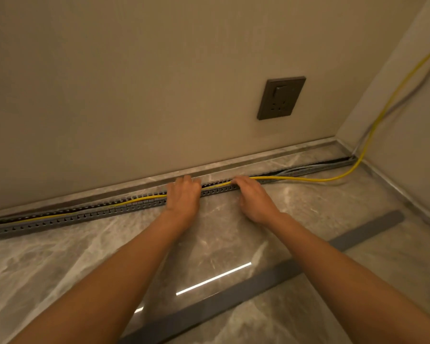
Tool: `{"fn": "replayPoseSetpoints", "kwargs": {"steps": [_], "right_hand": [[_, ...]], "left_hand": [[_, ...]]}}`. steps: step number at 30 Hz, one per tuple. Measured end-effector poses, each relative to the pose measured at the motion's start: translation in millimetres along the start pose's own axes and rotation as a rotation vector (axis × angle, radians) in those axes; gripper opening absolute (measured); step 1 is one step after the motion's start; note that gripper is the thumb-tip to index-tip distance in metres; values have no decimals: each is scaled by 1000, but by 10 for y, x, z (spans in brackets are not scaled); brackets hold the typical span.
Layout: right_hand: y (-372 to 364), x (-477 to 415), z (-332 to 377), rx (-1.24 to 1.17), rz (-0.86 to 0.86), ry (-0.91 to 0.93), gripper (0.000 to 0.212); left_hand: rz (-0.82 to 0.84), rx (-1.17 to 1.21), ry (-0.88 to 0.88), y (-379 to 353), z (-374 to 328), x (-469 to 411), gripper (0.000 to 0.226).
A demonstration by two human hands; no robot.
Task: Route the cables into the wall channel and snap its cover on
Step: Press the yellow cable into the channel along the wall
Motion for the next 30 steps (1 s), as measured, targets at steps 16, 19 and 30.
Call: {"fn": "replayPoseSetpoints", "kwargs": {"steps": [16,19,30], "right_hand": [[568,95,-1187,200,-36,302,36],[596,49,-1246,126,-17,351,29],[783,-115,-1639,-3,-34,203,19]], "left_hand": [[7,-87,11,184,-1623,-387,28],[28,-105,33,239,-1659,-460,25],[20,-121,-29,298,-2029,-558,25]]}}
Point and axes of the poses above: each hand's wrist, its own x-axis away from the middle knuckle, its own y-axis out of the back of the hand, z = x × y, the point moved 8 cm from there along -x, towards the middle knuckle, and after that the axes turned 8 degrees about y, right-handed, at the moved point
